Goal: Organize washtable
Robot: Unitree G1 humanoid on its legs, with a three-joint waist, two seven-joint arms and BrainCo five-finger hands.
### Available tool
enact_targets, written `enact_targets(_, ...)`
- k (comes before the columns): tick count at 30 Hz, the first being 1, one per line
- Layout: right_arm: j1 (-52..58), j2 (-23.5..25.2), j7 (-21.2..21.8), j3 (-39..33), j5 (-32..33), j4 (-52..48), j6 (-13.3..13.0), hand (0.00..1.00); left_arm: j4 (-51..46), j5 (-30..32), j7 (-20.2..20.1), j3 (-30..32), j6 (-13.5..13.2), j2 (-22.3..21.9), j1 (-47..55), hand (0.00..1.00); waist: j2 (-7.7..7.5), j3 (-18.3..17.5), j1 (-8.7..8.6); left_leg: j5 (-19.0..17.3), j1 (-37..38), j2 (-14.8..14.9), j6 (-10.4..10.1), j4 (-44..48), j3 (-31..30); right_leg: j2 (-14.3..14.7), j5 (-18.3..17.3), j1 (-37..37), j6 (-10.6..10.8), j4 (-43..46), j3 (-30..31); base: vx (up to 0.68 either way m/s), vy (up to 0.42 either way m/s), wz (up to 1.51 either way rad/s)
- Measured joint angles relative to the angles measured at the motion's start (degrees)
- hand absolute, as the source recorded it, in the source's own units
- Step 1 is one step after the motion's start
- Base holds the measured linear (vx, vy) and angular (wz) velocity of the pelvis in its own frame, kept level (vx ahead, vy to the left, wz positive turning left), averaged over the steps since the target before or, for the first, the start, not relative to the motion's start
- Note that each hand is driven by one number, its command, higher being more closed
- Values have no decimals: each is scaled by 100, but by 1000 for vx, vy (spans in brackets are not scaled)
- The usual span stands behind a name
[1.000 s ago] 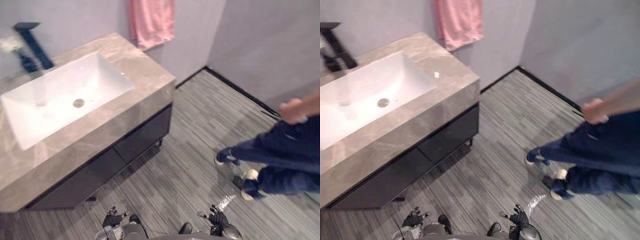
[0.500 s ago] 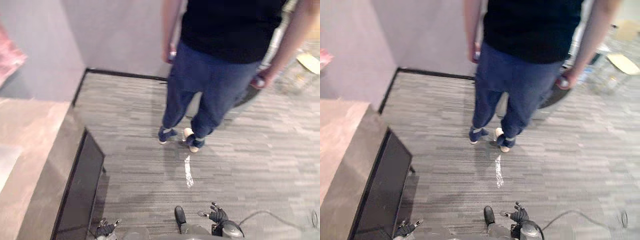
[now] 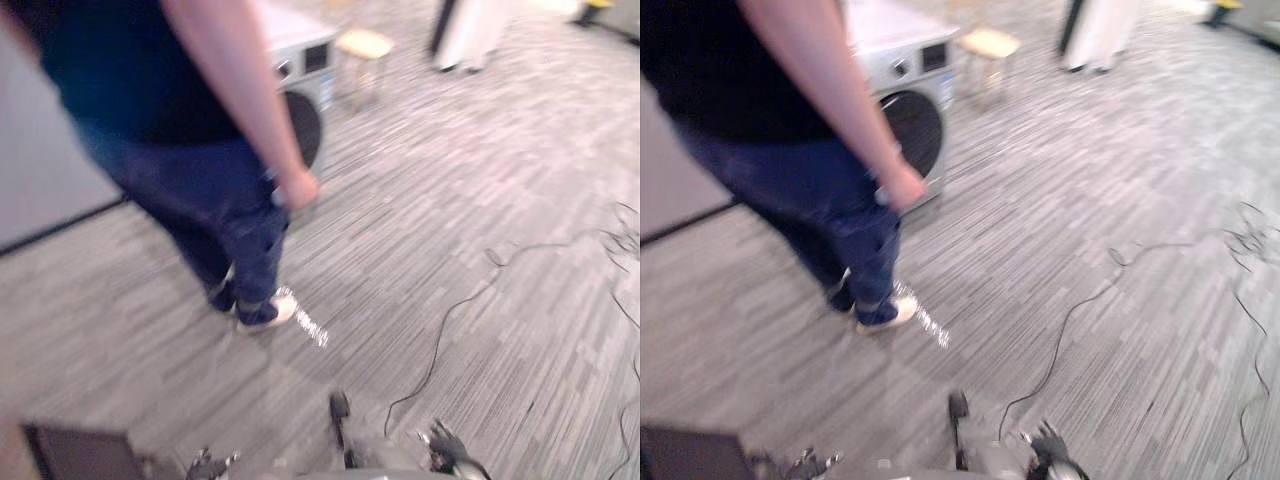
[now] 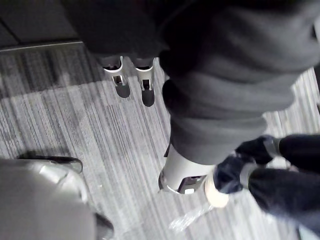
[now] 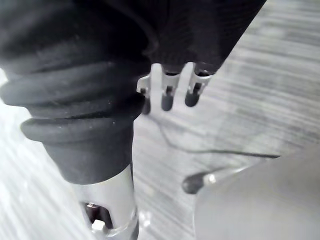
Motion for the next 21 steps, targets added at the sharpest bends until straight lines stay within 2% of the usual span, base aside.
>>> enact_targets(1, 11, -58, 5, -5, -1, 4, -16, 0, 9, 13, -8, -47, 36, -53, 26, 0, 182, 0, -36, 17, -4, 36, -17, -51, 143, -84, -349, 74, 65, 461, -437, -31, 24, -245)
enact_targets(2, -117, -114, 5, -11, 13, 18, -38, 0, 48, 22, -59, -131, 42, -143, -31, 0, 408, 38, -12, 86, 83, 110, -45, -205, 419, -328, -1039, 210, 324, 999, -887, 9, 60, -230)
enact_targets(3, -216, -185, 16, 83, -26, 98, -41, 0, 58, 15, -118, -130, 41, -154, -58, 0, 403, 140, -11, 214, 95, 76, -140, -248, 780, -698, -1222, 304, 526, 1267, -1091, -7, 46, -228)
enact_targets(5, -291, -183, 32, 128, -74, 170, -24, 0, 88, 13, -121, -221, 51, -84, -79, 0, 348, 157, -22, 255, 154, 26, -204, -338, 966, -1064, -1372, 584, 778, 1168, -1346, -44, -70, -181)
enact_targets(7, -274, -139, 23, 247, -79, 271, -6, 0, 66, -4, -128, -323, 43, -17, -143, 0, 224, 135, -35, 253, 152, -35, -210, -449, 1262, -1074, -1353, 938, 814, 458, -1262, -48, -153, -118)
enact_targets(8, -340, -141, 30, 233, -77, 391, 9, 0, 58, -116, -134, -359, 40, -41, -209, 0, 194, 170, -21, 321, 114, 14, -312, -445, 1358, -955, -986, 1115, 1171, -117, -1200, -58, -249, -68)
enact_targets(9, -317, -93, 38, 228, -58, 401, 2, 0, 62, -250, -138, -382, 47, -48, -244, 0, 131, 182, -50, 473, 93, 30, -550, -450, 1275, -793, -768, 1256, 1107, -569, -1086, -42, -255, -58)
enact_targets(10, -282, -82, 38, 222, -42, 402, 3, 0, 60, -342, -137, -421, 47, -62, -254, 0, 109, 172, -41, 510, 89, 35, -605, -457, 1206, -727, -656, 1300, 1086, -748, -1034, -28, -267, -37)
enact_targets(12, -220, -69, 42, 156, 232, 402, 0, 0, 44, -548, -133, -533, 34, -92, -267, 0, 97, 161, -34, 514, 75, 127, -608, -484, 1158, -492, -421, 1389, 984, -1191, -935, -43, -217, -30)
enact_targets(15, -187, -35, 37, 63, 381, 410, 1, 0, -20, -624, -126, -547, 29, -69, -261, 0, 63, 171, -28, 509, -28, 255, -605, -245, 1189, -358, -251, 1466, 908, -1505, -792, -47, -124, -31)
enact_targets(16, -189, -33, 36, 66, 378, 417, 2, 0, -107, -682, -125, -547, 28, -59, -244, 0, 17, 196, -13, 490, -115, 337, -579, 69, 1072, -344, -156, 1476, 878, -1590, -643, -48, -112, -54)
enact_targets(18, -237, -35, 36, 113, 369, 465, -3, 0, -330, -811, -116, -550, -12, -63, -169, 0, -29, 249, 59, 265, -506, 553, -643, 1010, 141, -335, -137, 1481, 851, -1623, -363, -51, -97, -81)
enact_targets(19, -223, -66, 35, 133, 369, 514, -14, 0, -494, -970, -104, -552, -67, -131, -71, 0, 33, 278, 166, 98, -763, 650, -860, 1685, -1035, -239, -113, 1497, 856, -1627, -68, -26, -23, -92)
enact_targets(20, -223, -107, 35, 174, 370, 559, -22, 0, -542, -1010, -100, -556, -97, -153, -41, 0, 96, 287, 194, 46, -802, 662, -943, 1803, -1444, -199, -92, 1526, 860, -1643, 31, -35, 24, -113)
enact_targets(21, -188, -210, 28, 282, 368, 613, -36, 0, -578, -1005, -102, -599, -127, -214, -10, 0, 213, 272, 242, -34, -851, 677, -1106, 1861, -2181, -129, -53, 1560, 899, -1688, 214, -29, 63, -75)
